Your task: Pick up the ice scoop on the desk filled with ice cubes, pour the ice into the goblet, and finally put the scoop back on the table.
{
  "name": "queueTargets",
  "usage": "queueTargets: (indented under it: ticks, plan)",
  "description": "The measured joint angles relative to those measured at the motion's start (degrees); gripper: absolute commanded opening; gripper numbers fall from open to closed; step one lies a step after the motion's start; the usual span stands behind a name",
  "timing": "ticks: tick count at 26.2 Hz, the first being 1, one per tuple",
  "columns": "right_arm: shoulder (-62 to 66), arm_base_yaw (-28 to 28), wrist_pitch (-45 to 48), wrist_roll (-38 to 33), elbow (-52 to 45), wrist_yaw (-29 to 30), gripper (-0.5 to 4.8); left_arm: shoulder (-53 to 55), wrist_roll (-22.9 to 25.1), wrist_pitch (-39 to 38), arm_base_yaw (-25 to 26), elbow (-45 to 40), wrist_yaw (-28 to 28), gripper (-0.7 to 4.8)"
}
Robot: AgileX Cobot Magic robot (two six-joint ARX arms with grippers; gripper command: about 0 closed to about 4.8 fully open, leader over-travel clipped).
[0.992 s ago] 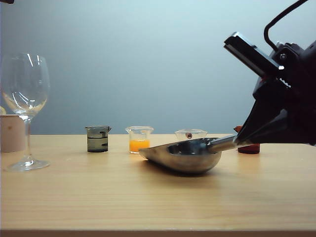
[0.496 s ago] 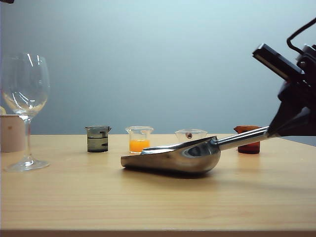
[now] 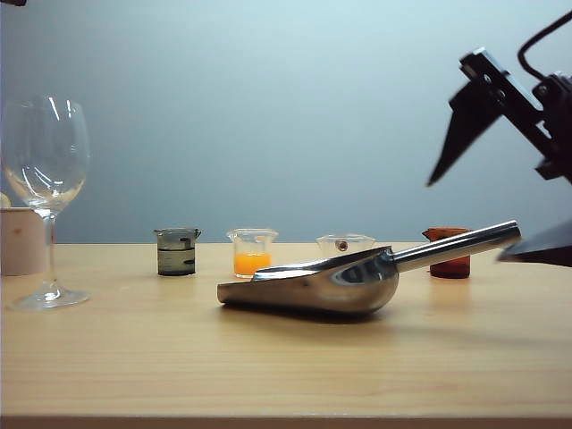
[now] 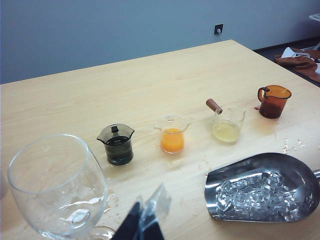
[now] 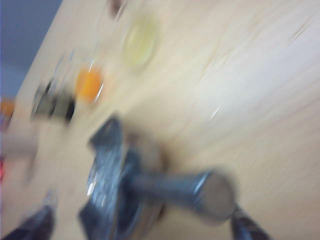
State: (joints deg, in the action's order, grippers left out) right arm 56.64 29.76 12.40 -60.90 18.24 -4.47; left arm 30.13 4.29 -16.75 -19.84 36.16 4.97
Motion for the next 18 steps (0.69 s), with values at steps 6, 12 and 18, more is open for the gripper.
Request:
queueTargets:
  ticks: [6,12,18]
  plan:
    - [2.3,-0.1,5.8,-0.3,0.0,-6.4,4.79,0.0,0.0,0.0,0.0,0.0,0.0,-0.05]
    - [7.2,0.2,8.3,-3.3,0.0,-4.2,4.79,0.0,0.0,0.0,0.0,0.0,0.0,-0.06]
    - [11.7,0.7,11.0,-4.0,0.0,-4.7,3.69,0.0,0.0,0.0,0.0,0.0,0.0,-0.05]
